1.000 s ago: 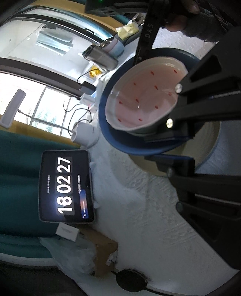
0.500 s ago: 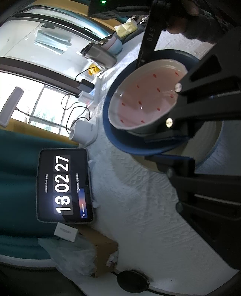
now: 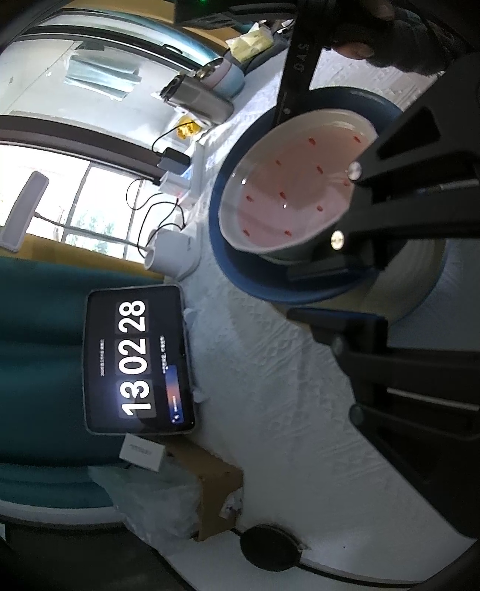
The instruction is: Organize plates and bowls
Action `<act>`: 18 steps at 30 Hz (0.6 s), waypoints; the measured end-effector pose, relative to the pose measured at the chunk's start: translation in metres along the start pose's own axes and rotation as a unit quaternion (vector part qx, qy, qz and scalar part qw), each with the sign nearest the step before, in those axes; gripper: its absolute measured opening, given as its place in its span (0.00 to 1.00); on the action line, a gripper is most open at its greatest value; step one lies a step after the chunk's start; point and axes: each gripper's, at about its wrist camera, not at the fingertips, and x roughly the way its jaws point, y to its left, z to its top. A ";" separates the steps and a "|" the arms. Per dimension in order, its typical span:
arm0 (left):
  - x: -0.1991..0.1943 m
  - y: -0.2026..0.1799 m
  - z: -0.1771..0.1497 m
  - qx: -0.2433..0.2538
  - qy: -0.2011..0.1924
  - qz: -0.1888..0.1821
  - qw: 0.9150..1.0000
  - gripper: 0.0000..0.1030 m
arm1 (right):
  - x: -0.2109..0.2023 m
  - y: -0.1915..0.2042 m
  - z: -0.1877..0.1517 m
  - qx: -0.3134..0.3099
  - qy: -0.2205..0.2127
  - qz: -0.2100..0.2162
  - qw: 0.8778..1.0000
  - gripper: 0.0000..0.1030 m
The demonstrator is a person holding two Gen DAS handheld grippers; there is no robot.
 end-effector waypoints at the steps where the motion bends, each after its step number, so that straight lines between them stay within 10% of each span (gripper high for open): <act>1: 0.000 0.001 0.000 -0.002 0.000 0.001 1.000 0.16 | 0.000 -0.001 0.000 0.000 0.000 -0.002 1.000 0.20; 18: -0.024 0.001 -0.003 -0.021 -0.029 0.045 0.998 0.49 | -0.024 -0.001 -0.006 -0.018 -0.037 -0.016 0.999 0.39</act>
